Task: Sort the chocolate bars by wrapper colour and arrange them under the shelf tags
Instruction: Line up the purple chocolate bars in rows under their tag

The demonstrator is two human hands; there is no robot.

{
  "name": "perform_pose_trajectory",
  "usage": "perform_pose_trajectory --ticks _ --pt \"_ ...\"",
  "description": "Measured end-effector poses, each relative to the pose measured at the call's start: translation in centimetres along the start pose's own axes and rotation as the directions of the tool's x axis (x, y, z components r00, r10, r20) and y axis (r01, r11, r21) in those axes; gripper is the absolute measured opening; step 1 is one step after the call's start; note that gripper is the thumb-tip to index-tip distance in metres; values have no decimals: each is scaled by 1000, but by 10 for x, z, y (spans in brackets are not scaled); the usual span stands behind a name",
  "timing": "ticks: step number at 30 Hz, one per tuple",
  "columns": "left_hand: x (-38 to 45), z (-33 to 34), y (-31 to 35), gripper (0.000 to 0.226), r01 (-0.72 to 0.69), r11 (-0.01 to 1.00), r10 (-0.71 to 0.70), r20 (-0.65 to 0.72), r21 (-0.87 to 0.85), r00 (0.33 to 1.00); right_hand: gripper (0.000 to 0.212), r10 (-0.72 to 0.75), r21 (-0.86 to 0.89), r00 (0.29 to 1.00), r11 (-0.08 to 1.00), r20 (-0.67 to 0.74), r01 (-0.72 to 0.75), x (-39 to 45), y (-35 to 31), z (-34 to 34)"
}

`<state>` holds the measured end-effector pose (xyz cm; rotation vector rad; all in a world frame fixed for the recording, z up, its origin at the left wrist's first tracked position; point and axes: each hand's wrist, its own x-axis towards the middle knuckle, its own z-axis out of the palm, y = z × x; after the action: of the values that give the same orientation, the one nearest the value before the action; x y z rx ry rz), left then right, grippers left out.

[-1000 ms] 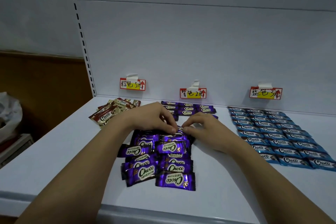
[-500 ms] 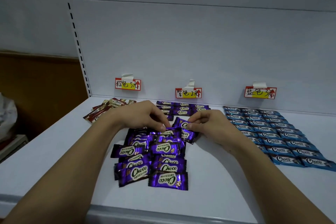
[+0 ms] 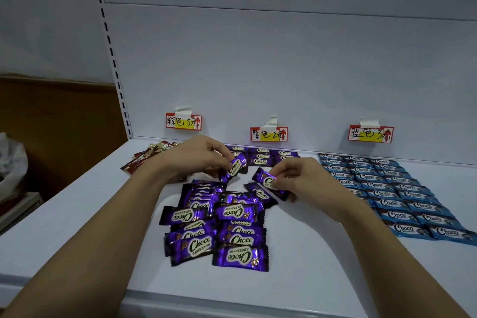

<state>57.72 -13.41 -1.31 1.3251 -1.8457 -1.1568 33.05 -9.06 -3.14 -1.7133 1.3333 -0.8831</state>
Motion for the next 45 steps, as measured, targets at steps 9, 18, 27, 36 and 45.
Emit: perform_pose_trajectory --ticks 9,18,27,36,45 --pt "2 -3 -6 17 16 989 -35 -123 -146 992 7 -22 5 977 1000 214 22 2 2 11" --pt "6 5 11 22 -71 951 22 -163 -302 986 14 -48 356 980 927 -194 116 8 -17 -19" --pt "41 22 33 17 -103 980 118 -79 168 990 10 33 144 930 989 -365 21 44 -15 -54" --pt "55 34 18 13 -106 887 138 -38 449 990 13 102 -269 988 954 -115 -130 52 16 -39" --pt "51 35 8 15 -172 871 201 -15 459 979 14 65 -317 984 941 -169 -116 49 19 -44"
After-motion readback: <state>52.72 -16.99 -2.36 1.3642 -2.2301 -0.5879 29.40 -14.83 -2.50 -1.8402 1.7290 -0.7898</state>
